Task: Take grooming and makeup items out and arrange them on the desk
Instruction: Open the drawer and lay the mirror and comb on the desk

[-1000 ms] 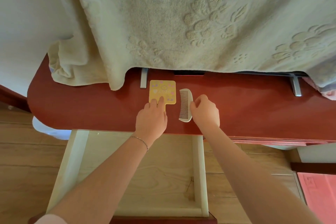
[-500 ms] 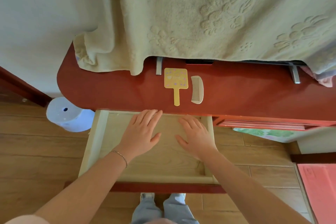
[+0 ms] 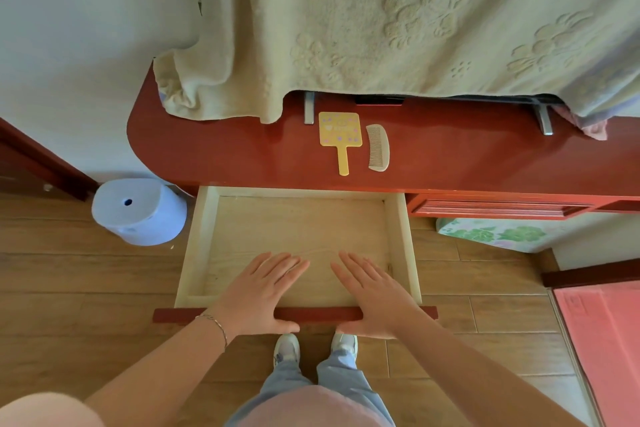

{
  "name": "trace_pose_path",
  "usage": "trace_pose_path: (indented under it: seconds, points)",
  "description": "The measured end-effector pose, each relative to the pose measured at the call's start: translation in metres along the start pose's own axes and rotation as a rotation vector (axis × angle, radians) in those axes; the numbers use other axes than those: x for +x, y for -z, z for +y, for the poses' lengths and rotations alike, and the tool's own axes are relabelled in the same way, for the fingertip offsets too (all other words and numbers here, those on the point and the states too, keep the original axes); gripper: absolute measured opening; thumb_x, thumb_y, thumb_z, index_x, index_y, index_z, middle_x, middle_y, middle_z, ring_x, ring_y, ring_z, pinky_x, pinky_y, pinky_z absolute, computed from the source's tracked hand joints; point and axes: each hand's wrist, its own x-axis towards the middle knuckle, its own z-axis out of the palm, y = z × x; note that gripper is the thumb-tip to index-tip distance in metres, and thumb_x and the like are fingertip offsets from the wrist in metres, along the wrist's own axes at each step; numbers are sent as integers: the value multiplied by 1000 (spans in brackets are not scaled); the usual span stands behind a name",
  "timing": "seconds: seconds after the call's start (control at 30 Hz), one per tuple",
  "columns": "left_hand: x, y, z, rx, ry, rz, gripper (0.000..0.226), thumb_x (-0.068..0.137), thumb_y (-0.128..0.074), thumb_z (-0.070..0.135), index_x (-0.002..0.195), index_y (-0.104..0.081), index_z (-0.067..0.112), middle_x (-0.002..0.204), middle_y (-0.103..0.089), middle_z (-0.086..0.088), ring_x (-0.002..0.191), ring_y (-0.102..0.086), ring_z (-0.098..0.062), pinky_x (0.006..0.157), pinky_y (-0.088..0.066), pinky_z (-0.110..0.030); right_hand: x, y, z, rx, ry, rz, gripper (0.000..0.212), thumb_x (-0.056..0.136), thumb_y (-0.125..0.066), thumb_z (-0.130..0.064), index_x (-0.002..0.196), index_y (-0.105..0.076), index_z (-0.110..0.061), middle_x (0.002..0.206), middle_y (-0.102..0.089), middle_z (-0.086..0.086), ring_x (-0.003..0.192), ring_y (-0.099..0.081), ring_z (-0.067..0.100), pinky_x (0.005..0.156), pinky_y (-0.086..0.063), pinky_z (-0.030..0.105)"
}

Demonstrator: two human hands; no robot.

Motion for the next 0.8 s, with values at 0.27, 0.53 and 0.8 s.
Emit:
trace_pose_path:
  seconds: [0.27, 0.53, 0.8]
  points:
    - [-6, -8, -9, 14, -18, -26, 110, 59, -49, 75, 146, -23, 14, 143, -40, -2, 130, -30, -18, 108, -16, -40, 0, -1, 5, -79, -44, 37, 110, 77, -52, -68, 145, 19, -19, 149, 26, 2, 137, 24, 18, 108, 19, 33]
    - [3, -3, -17, 36, 35, 15, 121, 56, -58, 74, 148, -12, 11, 151, -23, -7, 138, -18, -24, 112, -7, -41, 11, 9, 12, -169, -92, 74, 115, 74, -50, -73, 143, 19, -11, 152, 19, 4, 138, 21, 21, 108, 18, 38]
    - [23, 9, -29, 85, 103, 108, 130, 48, -69, 73, 146, -17, 6, 149, -22, -9, 136, -21, -26, 114, -19, -45, 28, 22, 19, -121, -146, 141, 112, 75, -55, -67, 142, 17, -14, 151, 19, 2, 139, 20, 20, 115, 8, 35]
